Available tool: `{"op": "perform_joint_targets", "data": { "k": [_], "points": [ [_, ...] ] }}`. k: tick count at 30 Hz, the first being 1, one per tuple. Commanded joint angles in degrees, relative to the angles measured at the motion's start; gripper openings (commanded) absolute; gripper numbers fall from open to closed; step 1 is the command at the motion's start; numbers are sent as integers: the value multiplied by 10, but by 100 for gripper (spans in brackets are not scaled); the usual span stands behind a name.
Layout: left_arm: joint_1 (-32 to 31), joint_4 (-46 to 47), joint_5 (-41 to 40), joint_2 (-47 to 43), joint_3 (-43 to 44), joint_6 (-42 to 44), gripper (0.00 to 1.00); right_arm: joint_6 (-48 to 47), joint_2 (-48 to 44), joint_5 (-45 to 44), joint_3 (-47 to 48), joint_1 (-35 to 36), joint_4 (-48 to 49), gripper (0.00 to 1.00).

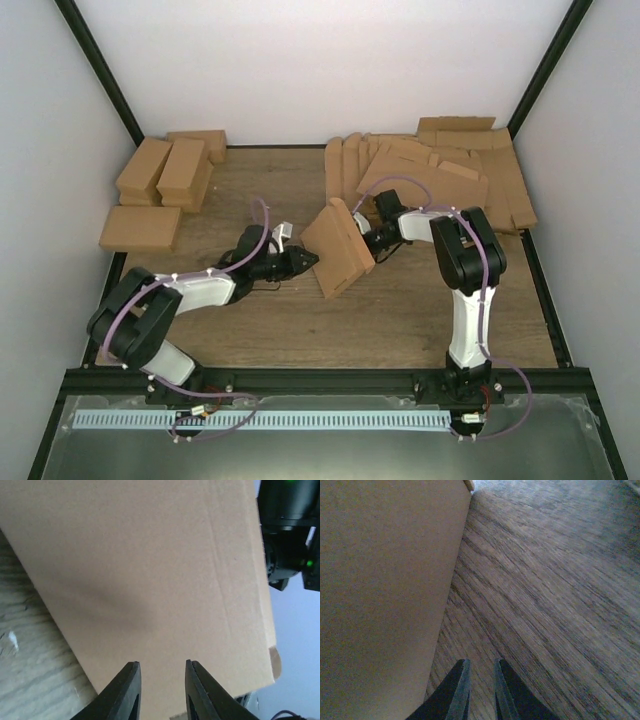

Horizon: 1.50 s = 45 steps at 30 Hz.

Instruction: Fold the paper box

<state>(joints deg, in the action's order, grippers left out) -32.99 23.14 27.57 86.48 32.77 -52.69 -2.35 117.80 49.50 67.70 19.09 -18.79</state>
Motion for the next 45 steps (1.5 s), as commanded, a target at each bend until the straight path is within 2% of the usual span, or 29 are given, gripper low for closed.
{"op": "perform_joint_targets", "data": {
  "k": [1,10,22,29,37,45],
  "points": [
    [-2,-18,5,53,24,39,28,1,-15,-17,22,-1,1,15],
    [-32,46,18,73,-6,10,32,21,-55,29,20,5,1,23],
    [-120,18,-13,65,33,-4,31,-9,-24,46,42,47,-41,27],
    [-150,18,-34,57,39,-18,31,-30,-35,48,44,52,-68,26],
    [-200,77,-90,66,22,-54,31,-62,-56,52,61,74,-108,28],
    [-261,121,-194,53,-4,-95,30,-105,-52,63,70,109,-131,32]
  ]
}}
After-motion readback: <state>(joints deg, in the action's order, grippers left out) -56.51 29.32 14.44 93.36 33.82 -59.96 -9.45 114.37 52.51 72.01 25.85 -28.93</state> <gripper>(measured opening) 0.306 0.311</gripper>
